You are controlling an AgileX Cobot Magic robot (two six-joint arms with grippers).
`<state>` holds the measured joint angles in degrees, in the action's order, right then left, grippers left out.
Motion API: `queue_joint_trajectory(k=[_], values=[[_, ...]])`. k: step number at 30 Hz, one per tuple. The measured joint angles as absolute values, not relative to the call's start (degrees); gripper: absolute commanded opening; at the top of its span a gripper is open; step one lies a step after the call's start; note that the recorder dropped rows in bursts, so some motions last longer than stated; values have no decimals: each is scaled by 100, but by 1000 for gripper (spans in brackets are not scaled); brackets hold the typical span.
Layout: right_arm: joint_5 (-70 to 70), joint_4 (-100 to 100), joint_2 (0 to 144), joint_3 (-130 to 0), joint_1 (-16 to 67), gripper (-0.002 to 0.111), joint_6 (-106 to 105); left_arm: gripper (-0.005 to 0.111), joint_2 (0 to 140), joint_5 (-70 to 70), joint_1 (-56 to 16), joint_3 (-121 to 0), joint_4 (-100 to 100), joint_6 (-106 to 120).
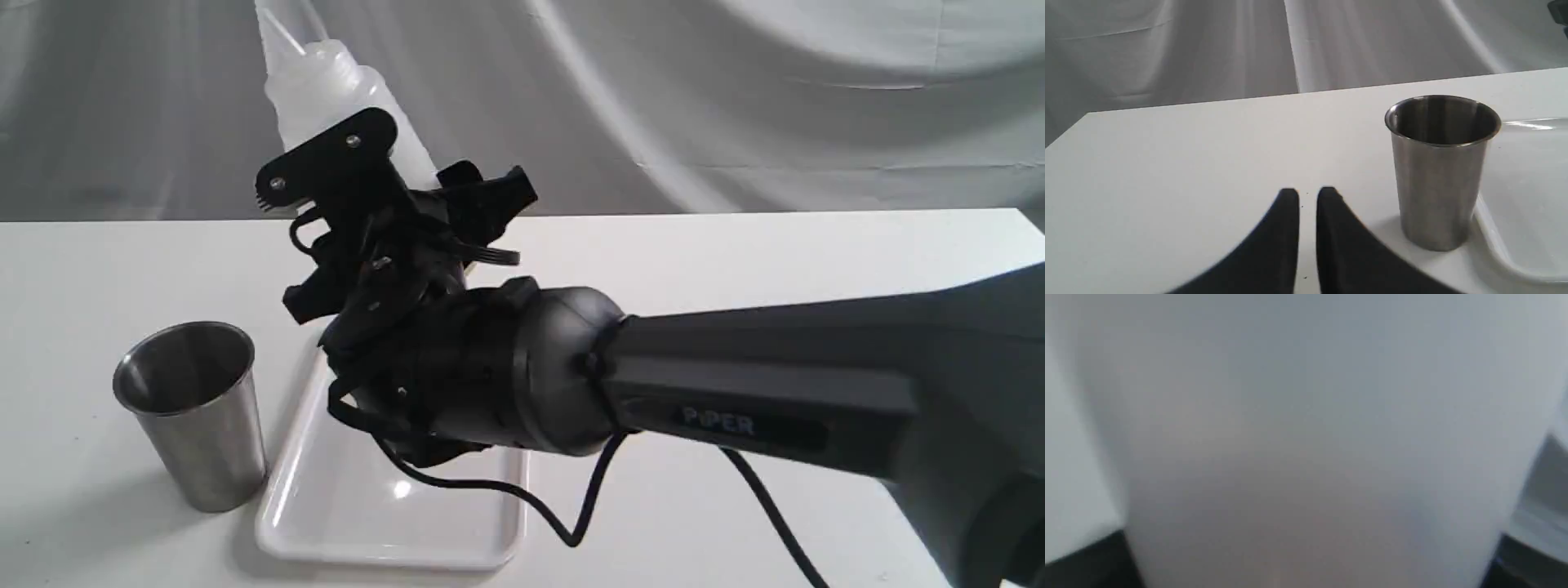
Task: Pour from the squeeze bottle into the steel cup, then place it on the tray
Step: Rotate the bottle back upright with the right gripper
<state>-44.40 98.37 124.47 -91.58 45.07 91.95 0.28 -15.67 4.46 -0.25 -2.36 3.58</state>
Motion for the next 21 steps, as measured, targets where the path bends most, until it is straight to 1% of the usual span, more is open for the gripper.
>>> queue_joint_trajectory(k=[9, 21], values=[[-4423, 9837, 12447, -9158, 4507, 0, 11585, 8, 28, -1567, 446, -26, -236, 358], [-4544, 9688, 12447, -9158, 4507, 0, 11930, 8, 28, -1567, 446, -26, -236, 358]])
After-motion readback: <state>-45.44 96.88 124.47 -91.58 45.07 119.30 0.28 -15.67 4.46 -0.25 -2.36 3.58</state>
